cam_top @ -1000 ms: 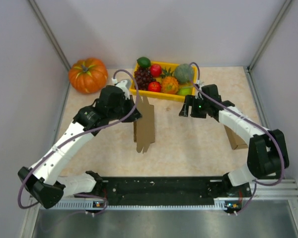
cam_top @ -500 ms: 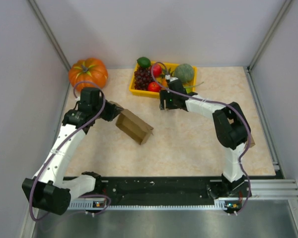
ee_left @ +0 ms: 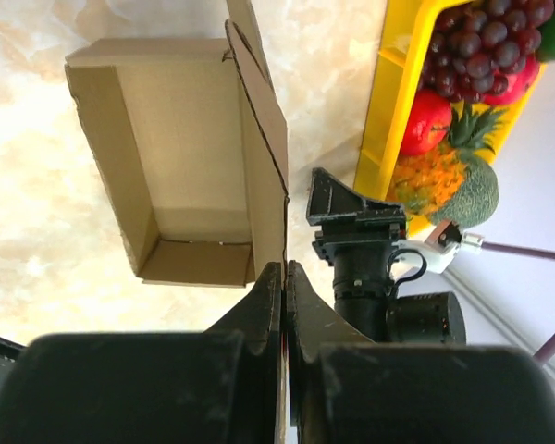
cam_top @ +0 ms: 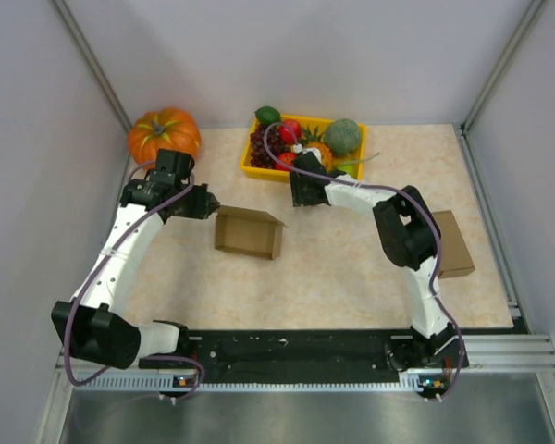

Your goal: Fold the paper box

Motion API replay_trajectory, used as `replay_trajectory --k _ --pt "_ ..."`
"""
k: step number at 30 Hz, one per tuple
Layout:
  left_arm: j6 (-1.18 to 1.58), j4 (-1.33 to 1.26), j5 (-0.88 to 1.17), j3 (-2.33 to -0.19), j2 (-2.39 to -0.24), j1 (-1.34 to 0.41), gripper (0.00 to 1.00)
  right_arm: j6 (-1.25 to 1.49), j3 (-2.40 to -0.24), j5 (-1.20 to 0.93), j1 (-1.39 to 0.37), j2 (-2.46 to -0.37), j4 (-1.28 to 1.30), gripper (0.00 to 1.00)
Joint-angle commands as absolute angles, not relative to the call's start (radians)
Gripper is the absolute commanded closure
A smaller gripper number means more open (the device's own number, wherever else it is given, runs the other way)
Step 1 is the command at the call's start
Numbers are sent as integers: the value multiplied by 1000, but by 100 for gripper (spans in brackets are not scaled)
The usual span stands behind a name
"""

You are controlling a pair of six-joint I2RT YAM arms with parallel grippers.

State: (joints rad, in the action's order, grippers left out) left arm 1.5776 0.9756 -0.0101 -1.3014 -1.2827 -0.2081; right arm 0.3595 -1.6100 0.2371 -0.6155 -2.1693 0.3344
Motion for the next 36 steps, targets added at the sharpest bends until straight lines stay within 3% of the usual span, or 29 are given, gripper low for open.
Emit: replay_trajectory --k 1,3,13,18,23,27,31,35,36 --pt "1747 1023 -27 -1292 -1267 -181 100 353 -1591 290 -643 -2158 341 43" --pt "1829 1020 -49 -1263 -1246 -179 100 370 -1575 296 -643 -2155 339 45" --pt "1971 1072 -103 -1264 -1250 -178 100 362 -1493 325 -641 -2074 310 99" --pt "1947 1094 -115 -1281 -1289 -179 100 344 -1320 282 -641 -1880 255 100" --pt "1947 1071 -87 -1261 -1296 -181 100 363 -1112 82 -650 -1570 215 100" --pt "1960 1080 -69 -1269 -1308 -181 100 397 -1005 -32 -788 -1359 131 100" --pt "1963 1111 -52 -1305 -1324 -183 100 443 -1009 -51 -958 -1389 -41 100" --pt "1968 1147 -29 -1322 -1336 -184 100 417 -1089 -5 -994 -1517 -158 100" --pt "1973 1150 -25 -1321 -1336 -183 100 394 -1112 -5 -994 -1543 -163 95"
